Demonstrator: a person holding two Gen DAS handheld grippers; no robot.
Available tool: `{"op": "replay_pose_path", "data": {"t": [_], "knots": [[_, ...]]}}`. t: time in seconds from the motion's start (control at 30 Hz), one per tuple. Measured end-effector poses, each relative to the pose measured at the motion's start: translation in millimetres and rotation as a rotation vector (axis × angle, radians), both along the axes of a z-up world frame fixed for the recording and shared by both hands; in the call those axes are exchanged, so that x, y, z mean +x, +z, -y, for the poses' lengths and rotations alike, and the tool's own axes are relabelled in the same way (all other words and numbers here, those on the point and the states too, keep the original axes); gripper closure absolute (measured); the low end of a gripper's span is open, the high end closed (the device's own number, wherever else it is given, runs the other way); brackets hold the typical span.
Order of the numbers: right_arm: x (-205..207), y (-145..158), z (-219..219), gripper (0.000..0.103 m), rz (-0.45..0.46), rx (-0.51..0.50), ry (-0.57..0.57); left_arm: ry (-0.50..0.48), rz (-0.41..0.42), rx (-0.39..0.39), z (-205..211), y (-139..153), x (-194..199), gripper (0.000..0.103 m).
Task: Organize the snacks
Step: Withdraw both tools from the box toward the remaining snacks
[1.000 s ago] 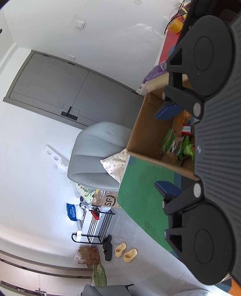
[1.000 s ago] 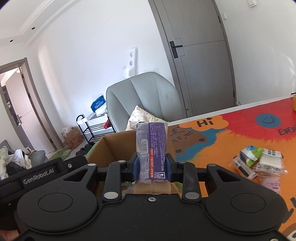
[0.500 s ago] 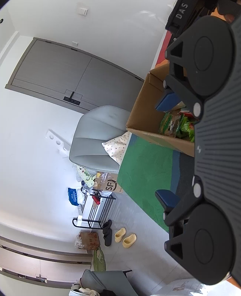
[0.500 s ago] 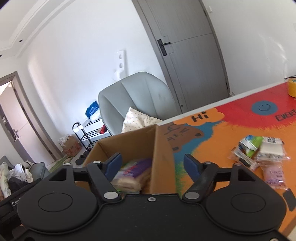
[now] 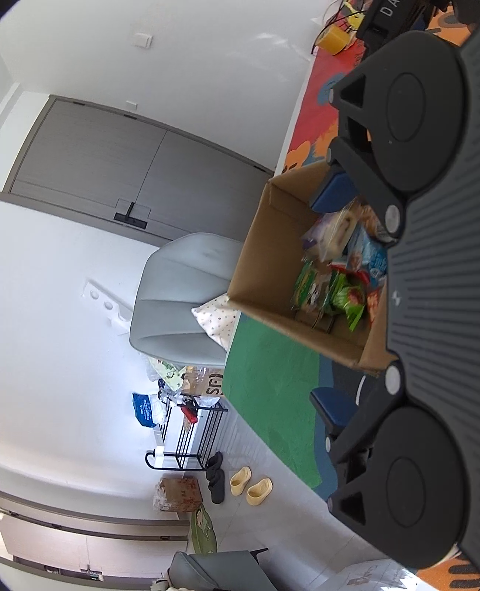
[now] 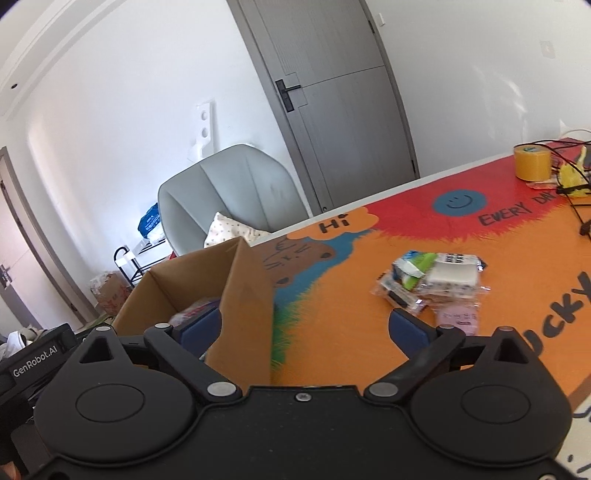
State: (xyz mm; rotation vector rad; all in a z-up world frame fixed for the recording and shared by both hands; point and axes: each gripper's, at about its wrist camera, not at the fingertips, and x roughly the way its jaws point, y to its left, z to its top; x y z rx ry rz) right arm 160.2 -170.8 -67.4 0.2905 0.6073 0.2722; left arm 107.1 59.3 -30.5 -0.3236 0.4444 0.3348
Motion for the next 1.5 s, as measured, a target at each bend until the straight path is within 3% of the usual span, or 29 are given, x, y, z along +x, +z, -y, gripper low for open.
{"op": "replay_pose_path", "data": {"t": [0.3,1.03,1.5], "knots": [[-9.6,-1.0,42.1,0.004,-0.003,0.027,-0.057,-0.035,0.001,0.059,33.5,5.9,-0.2,0.0],[-21.4,-7.0,122.4,0.003,-0.005,0.07,-0.181,-0.217,-0.002,0.109,117.8,6.2,8.3,0.0],[-17.0,-30.1,164.2,0.002,-0.052,0.104,-0.252,-0.296,-0.05,0.165,163.6,-13.2,25.7,0.0]]}}
